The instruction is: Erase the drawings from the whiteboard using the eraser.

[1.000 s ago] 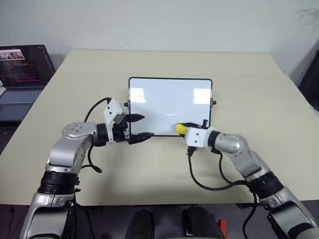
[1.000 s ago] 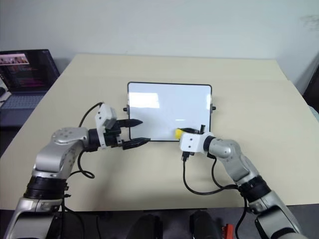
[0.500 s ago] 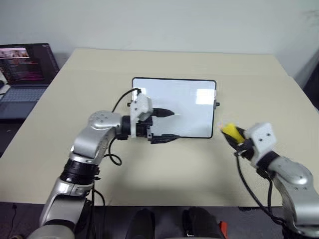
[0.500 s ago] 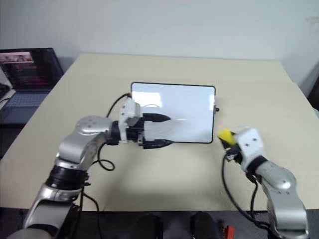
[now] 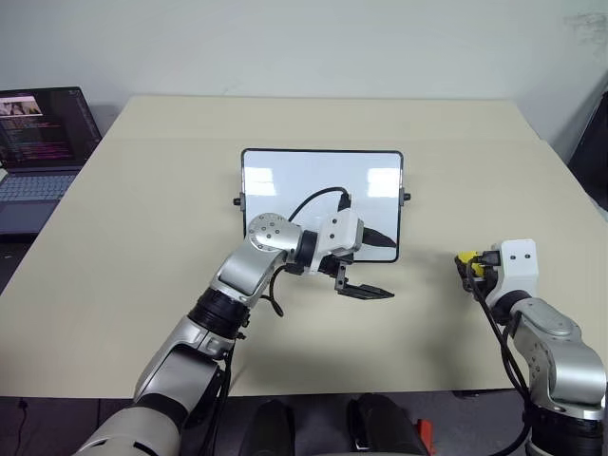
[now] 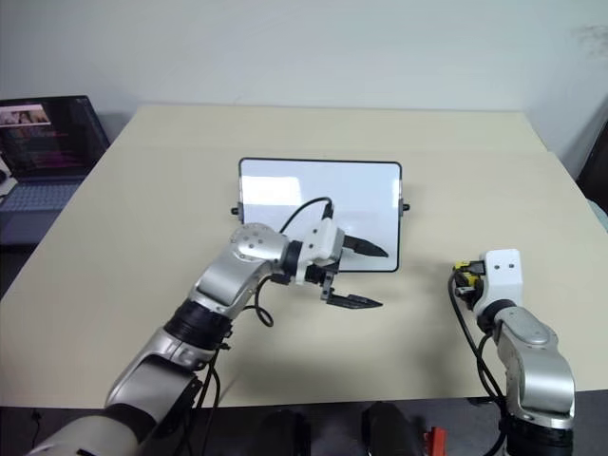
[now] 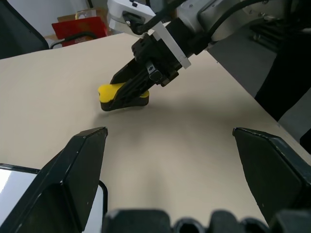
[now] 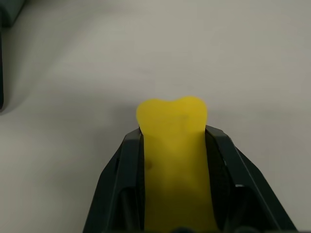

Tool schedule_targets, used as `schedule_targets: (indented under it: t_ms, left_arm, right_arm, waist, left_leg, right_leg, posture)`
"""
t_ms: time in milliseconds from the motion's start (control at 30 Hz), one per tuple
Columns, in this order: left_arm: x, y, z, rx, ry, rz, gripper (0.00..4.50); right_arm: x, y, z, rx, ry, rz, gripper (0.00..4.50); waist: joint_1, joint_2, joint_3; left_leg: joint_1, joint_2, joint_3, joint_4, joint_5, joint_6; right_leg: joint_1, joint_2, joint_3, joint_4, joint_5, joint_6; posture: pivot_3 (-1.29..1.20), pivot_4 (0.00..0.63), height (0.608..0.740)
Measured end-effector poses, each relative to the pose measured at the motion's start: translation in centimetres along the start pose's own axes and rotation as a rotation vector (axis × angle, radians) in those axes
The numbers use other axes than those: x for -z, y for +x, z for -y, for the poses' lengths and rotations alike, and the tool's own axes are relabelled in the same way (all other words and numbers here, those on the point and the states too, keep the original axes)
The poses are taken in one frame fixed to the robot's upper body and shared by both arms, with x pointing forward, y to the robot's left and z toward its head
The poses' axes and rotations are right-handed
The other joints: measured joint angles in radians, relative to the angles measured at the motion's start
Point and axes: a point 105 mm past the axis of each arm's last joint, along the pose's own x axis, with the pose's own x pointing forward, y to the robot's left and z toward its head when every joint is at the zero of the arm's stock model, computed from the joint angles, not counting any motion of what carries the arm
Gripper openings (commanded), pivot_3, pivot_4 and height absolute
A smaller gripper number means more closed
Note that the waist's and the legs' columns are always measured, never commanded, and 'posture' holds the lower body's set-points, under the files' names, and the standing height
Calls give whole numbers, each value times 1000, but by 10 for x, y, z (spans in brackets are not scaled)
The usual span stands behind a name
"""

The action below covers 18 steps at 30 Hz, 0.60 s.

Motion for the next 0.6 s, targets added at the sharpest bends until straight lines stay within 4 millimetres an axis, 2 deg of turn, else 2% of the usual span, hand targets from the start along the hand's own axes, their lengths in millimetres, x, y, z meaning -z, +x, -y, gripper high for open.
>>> schedule_targets:
  t_ms: [133,200,267,433,500,600]
  left_arm:
    - [6,4,-3,-2,4,-14,4500]
    - [5,7,-4,1,13,-14,4500]
    - [3,10,-5,4,31,-11,4500]
    - [3,12,-6,-3,40,-9,4500]
    - [3,12,-7,-19,37,-7,4500]
    - [8,-5,-11,-96,-9,-7,4500]
  right_arm:
    - [0,6,1,-1,18,-10,1284]
    - [-3,8,2,3,24,-5,2001]
    - [-4,10,2,-1,30,-3,2503]
    - [-2,11,4,10,38,-9,4322]
    - [-8,8,4,7,29,12,4457]
    - [-35,-9,-8,-41,-12,128,4457]
  waist:
    - [0,0,0]
    - [0,0,0]
    - [1,0,0]
    - [0,0,0]
    - [0,1,0]
    - [-6,2,-1]
  left_leg:
    - [0,0,0,0,0,0]
    - [0,0,0,0,0,0]
    - [-1,0,-1,0,0,0]
    - [-1,0,0,0,0,0]
    - [-1,1,0,0,0,0]
    - [0,1,0,0,0,0]
  right_leg:
    - [0,0,0,0,0,0]
    - [0,0,0,0,0,0]
    - [0,0,-1,0,0,0]
    - [0,0,0,0,0,0]
    - [0,0,0,0,0,0]
    - [-1,1,0,1,0,0]
  posture:
    - [0,150,740]
    - [0,150,740]
    - [0,150,740]
    - [0,150,740]
    - [0,150,740]
    - [0,150,740]
